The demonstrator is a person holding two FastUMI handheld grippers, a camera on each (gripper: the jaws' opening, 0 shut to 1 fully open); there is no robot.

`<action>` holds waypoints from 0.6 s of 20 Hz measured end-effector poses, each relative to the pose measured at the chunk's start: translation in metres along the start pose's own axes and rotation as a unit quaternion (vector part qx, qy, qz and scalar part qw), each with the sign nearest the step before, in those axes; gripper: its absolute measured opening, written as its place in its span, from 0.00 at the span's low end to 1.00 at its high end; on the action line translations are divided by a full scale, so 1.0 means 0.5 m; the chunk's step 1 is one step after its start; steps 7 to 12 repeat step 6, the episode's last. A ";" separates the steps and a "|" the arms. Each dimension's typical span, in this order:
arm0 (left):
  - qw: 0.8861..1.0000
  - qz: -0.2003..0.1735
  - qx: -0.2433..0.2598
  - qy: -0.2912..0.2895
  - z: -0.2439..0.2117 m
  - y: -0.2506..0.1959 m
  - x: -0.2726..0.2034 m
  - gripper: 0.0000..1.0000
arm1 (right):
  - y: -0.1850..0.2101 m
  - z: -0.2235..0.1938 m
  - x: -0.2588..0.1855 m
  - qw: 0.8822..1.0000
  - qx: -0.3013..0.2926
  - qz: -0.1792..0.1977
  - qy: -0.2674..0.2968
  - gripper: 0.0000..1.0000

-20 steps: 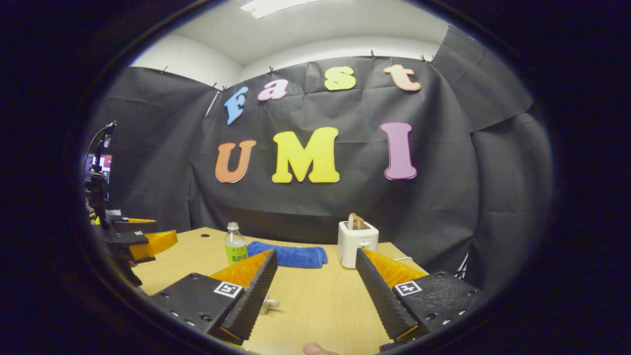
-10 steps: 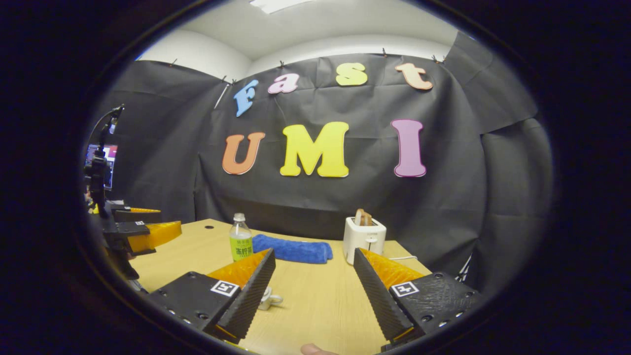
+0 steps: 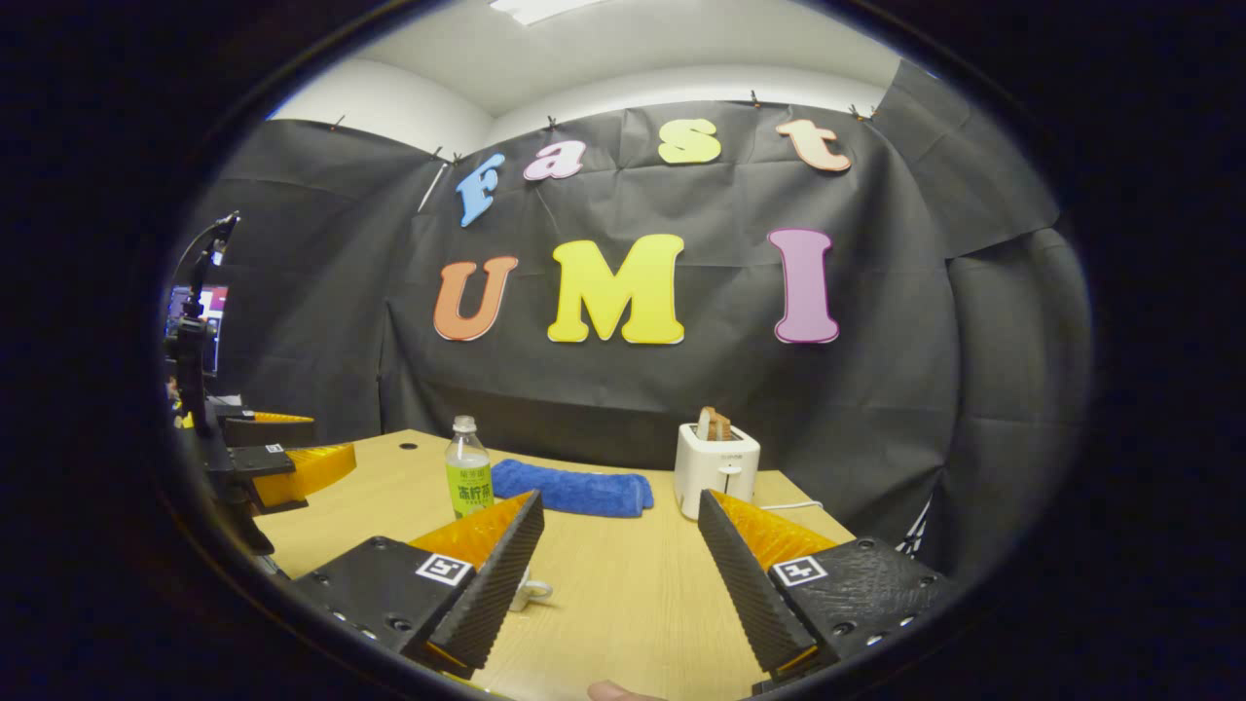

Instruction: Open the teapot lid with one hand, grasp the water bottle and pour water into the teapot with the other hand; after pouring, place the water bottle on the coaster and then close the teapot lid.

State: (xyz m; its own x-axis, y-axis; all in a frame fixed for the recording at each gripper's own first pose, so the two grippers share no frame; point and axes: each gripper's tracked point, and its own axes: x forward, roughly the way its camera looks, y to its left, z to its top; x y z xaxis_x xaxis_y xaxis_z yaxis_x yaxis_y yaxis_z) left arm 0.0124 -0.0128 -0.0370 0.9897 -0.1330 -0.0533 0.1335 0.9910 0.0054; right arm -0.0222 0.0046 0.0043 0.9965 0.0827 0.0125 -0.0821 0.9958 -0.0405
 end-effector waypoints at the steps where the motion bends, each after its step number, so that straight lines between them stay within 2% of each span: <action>1: 1.000 -0.002 0.001 0.000 0.001 -0.003 0.000 0.98 | -0.002 -0.001 0.002 1.000 0.000 -0.002 0.000 0.97; 12: 1.000 -0.003 0.003 -0.002 0.006 -0.008 -0.009 0.98 | -0.013 -0.004 0.003 1.000 0.001 -0.009 0.005 0.97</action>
